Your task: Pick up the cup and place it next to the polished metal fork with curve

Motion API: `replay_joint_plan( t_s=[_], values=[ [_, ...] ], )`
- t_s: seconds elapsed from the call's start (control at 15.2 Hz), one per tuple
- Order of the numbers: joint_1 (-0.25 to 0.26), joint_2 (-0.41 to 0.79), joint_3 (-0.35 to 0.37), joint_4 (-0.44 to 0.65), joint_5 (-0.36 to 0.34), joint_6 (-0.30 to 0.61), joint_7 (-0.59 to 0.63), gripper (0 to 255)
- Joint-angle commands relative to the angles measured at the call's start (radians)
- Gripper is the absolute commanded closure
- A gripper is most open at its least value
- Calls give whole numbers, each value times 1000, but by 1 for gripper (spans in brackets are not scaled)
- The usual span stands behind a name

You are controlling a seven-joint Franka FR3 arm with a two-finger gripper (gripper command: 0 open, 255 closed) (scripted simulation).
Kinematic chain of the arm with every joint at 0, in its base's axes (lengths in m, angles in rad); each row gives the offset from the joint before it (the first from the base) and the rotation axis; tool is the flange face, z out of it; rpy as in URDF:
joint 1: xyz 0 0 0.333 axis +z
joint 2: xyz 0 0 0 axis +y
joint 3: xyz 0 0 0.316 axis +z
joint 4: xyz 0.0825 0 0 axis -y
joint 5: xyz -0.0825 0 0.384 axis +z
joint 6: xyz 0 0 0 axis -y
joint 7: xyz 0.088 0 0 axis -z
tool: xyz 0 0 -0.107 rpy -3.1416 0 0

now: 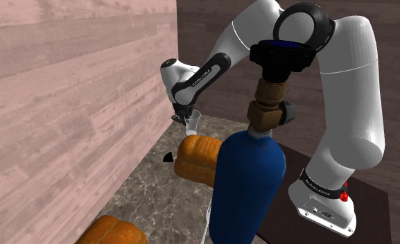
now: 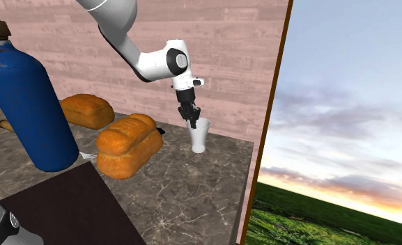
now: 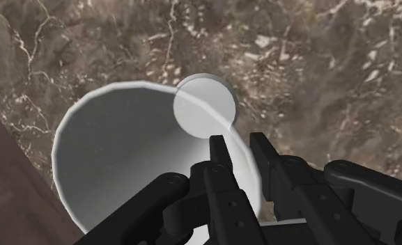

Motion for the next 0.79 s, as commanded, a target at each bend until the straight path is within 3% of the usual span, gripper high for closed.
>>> replay_joint_plan(
  t_s=[0.0,0.73],
  values=[
    [0,0,0,0,0,0,0,255],
    [-3,-43,7,6,15,-47,-19,255]
  ],
)
